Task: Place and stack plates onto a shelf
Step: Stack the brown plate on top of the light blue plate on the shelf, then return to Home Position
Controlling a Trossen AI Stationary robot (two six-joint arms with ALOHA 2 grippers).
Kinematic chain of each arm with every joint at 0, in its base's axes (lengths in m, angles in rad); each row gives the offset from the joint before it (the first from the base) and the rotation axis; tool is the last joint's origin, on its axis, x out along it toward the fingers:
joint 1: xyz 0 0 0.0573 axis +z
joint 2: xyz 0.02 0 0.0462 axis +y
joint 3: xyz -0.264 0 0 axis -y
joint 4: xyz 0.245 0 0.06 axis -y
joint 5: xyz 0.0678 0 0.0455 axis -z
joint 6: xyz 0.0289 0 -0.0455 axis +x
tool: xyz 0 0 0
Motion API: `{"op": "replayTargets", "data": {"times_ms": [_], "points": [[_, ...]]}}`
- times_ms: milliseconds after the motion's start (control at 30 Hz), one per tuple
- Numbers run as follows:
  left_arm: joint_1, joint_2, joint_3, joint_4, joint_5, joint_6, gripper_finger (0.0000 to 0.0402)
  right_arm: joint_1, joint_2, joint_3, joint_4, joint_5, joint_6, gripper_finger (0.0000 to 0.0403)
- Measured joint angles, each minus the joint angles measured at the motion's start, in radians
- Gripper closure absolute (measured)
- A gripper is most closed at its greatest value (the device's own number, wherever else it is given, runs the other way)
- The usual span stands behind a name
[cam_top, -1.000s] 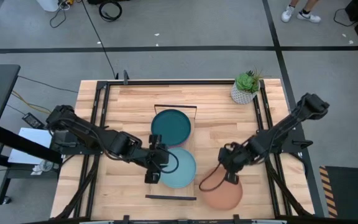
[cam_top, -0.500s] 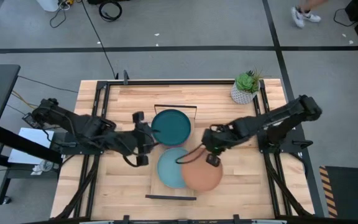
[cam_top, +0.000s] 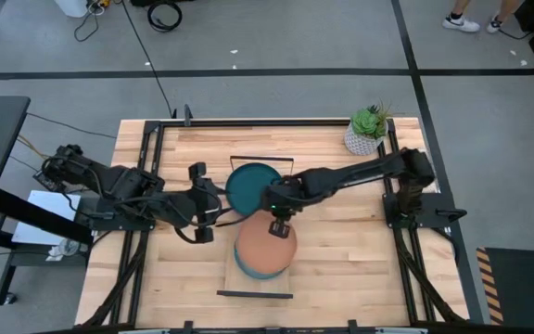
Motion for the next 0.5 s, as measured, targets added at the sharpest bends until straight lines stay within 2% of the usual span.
{"op": "replayTargets", "data": {"times_ms": [233, 500], "points": [[0.0, 0.0, 0.0, -0.027, 0.002, -0.02, 0.0217, -0.012, 0.076, 0.03, 0.067, -0.124, -0.089, 0.0375], [0.0, 0.002, 0.0, -0.036, 0.003, -0.018, 0.0217, -0.006, 0.054, 0.031, 0.115, -0.13, -0.154, 0.0325]]}}
